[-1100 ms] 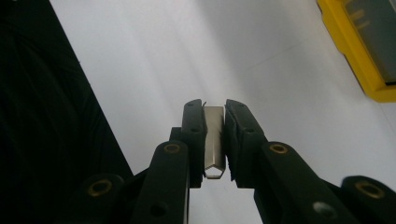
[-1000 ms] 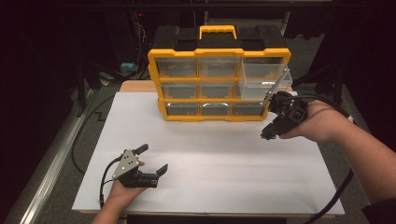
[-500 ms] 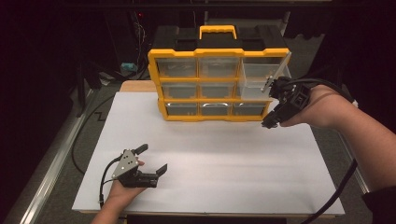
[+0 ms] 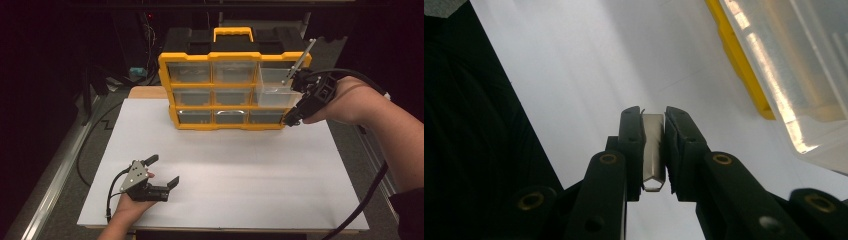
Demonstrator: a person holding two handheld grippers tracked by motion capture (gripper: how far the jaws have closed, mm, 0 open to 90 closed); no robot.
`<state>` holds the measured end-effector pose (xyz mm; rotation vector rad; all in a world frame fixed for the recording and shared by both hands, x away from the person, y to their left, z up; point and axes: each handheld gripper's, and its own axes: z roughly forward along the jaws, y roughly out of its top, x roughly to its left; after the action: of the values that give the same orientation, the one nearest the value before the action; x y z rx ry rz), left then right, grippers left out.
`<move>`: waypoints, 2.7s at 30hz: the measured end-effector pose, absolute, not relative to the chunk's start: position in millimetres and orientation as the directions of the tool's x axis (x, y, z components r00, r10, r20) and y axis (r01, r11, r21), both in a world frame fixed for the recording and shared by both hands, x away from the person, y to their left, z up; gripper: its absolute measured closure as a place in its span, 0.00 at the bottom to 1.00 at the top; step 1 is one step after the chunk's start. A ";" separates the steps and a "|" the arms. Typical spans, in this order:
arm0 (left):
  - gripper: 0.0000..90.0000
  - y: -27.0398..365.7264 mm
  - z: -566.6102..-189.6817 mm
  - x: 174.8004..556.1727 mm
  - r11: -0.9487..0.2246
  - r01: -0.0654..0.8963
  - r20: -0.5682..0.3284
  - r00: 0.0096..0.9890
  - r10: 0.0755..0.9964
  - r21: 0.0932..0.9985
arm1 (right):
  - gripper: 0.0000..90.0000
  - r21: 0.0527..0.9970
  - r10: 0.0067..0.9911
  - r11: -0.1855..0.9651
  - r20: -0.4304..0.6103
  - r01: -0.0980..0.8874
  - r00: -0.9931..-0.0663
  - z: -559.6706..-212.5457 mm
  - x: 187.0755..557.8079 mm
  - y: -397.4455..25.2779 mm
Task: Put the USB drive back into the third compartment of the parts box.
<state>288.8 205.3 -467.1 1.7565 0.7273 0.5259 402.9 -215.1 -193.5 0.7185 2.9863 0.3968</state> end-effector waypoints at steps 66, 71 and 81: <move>0.00 209.1 -466.4 289.2 -0.182 0.218 -0.030 0.716 0.697 0.959 | 0.89 0.275 0.471 0.855 -0.060 0.439 -0.880 -124.8 455.4 -183.6; 0.00 209.2 -466.3 288.8 -0.179 0.218 -0.033 0.718 0.696 0.959 | 0.89 0.277 0.473 0.855 -0.065 0.440 -0.879 -125.1 463.1 -182.3; 0.00 209.9 -466.2 288.9 -0.172 0.219 -0.039 0.718 0.695 0.960 | 0.89 0.283 0.485 0.846 -0.061 0.451 -0.872 -127.5 476.2 -181.2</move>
<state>288.9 209.9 -466.2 1.7322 0.7306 0.4966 476.2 -181.2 -127.5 0.7363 2.8925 0.3959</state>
